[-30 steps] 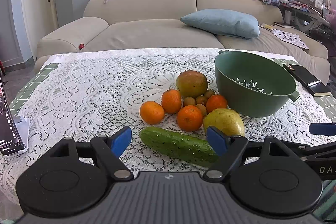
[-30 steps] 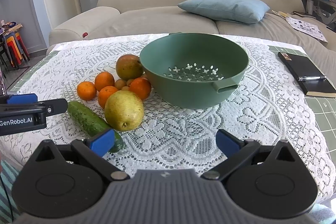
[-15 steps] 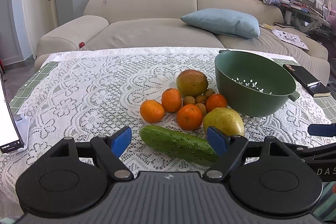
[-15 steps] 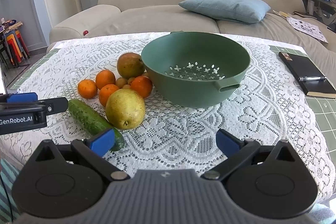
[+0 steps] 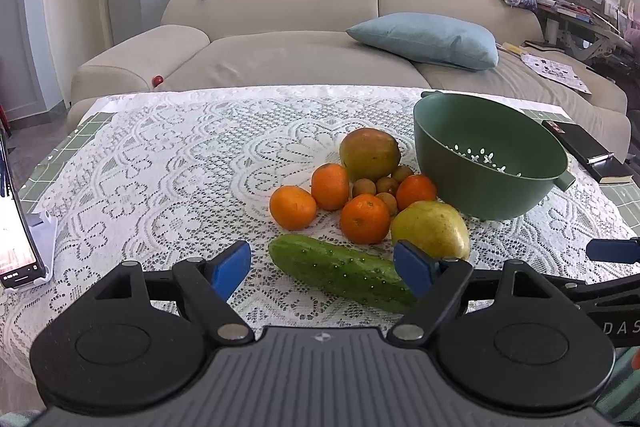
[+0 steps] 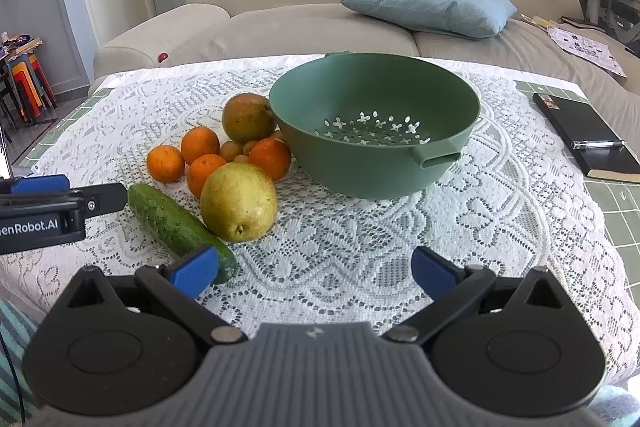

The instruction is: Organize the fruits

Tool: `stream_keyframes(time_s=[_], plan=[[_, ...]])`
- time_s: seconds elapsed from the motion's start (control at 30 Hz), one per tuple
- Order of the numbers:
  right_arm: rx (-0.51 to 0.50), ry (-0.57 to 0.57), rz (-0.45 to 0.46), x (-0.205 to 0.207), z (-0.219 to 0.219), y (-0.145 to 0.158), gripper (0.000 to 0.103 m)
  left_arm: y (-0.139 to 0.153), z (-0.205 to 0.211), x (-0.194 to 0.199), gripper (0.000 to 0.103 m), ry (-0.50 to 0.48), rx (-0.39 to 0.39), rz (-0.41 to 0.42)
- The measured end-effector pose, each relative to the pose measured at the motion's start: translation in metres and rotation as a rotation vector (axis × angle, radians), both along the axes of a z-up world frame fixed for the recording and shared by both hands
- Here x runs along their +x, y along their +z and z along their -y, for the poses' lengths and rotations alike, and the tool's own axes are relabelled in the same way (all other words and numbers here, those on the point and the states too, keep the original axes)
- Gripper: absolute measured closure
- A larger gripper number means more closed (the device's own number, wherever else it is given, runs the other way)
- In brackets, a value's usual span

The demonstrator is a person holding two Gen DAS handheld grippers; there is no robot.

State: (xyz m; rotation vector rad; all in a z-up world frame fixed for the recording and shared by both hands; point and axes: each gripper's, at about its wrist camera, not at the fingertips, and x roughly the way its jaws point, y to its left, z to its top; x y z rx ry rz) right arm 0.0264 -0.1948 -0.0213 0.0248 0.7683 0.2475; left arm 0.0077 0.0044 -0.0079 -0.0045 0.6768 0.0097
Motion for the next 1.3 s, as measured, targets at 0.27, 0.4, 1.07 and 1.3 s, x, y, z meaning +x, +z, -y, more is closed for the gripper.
stream_keyframes(time_s=[0.27,0.4,1.07,1.3], plan=[[0.029,-0.011,0.001,0.006,0.002,-0.003,0.004,-0.003,-0.010,0.004,0.010,-0.032,-0.054,0.009],[0.064,0.021,0.032,0.010,0.001,-0.001,0.004,-0.004,-0.012,0.007,0.016,-0.026,-0.051,0.010],[0.129,0.143,0.032,0.042,-0.027,-0.009,0.017,-0.014,-0.034,0.025,0.037,-0.013,-0.156,-0.022],[0.152,0.148,-0.001,0.054,-0.033,-0.016,0.031,-0.021,-0.037,0.034,0.036,-0.013,-0.166,-0.026]])
